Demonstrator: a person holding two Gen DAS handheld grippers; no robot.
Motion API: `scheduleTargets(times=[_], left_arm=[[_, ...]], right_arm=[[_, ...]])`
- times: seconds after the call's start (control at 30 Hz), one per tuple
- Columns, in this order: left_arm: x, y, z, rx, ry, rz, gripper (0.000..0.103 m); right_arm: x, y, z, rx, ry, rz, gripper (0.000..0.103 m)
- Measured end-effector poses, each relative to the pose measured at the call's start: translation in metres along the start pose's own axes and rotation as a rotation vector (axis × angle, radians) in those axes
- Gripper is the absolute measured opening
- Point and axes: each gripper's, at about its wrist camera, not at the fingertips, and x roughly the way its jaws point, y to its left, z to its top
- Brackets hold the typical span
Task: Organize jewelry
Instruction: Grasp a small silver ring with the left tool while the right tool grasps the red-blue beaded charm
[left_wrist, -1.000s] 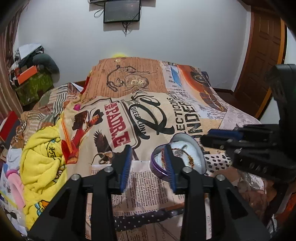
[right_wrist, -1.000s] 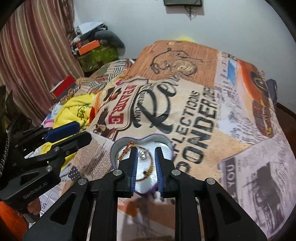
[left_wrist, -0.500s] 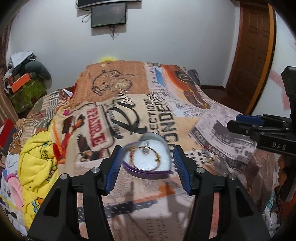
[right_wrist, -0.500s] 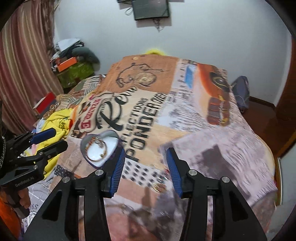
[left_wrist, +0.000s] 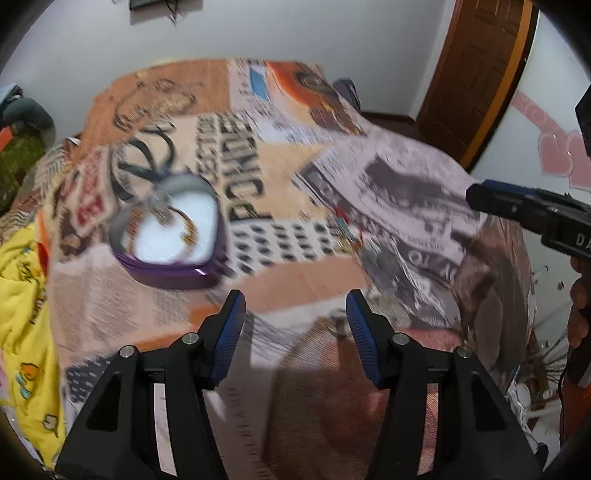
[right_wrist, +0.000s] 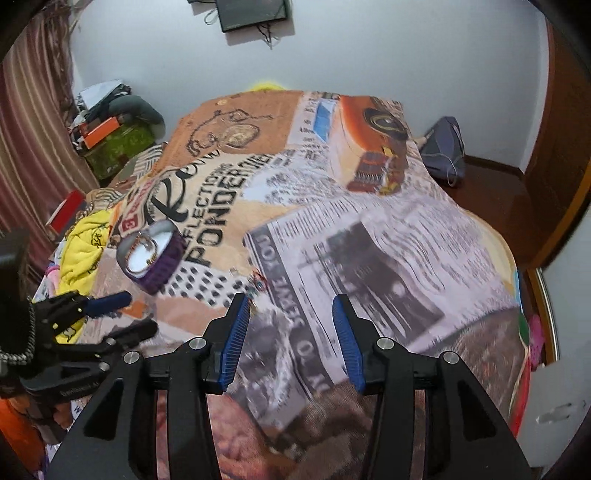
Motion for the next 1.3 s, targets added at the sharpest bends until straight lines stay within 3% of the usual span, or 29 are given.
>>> scheduleTargets(times=[0.23, 0.33, 0.4, 1.03, 1.17, 1.3], left_arm=[[0.022, -0.019, -0.013, 0.028, 0.061, -0.056, 0.051], [0.027, -0.025, -0.015, 0.050, 0.061, -0.054, 0.037], [0.030, -0.026, -0.016, 0.061, 0.063, -0.061, 0.020], [0.024, 0.018, 0.004, -0.021, -0.021, -0.035, 0.020], [0.028, 0.019, 0.006, -0.019, -0.023, -0.034, 0.020], [0.027, 0.021, 0.006, -0.026, -0.029, -0.041, 0.020]], right_arm=[[0.006, -0.009, -0.014, 0.024, 0.036, 0.003, 0.043], [0.010, -0.010, -0.017, 0.025, 0.048, 0.013, 0.043], [0.013, -0.009, -0.018, 0.022, 0.057, 0.021, 0.043], [0.084, 0.022, -0.007, 0.006, 0.120, 0.149, 0.042], [0.095, 0.026, -0.006, 0.006, 0.144, 0.160, 0.017], [0.095, 0.024, -0.007, 0.023, 0.137, 0.158, 0.008]])
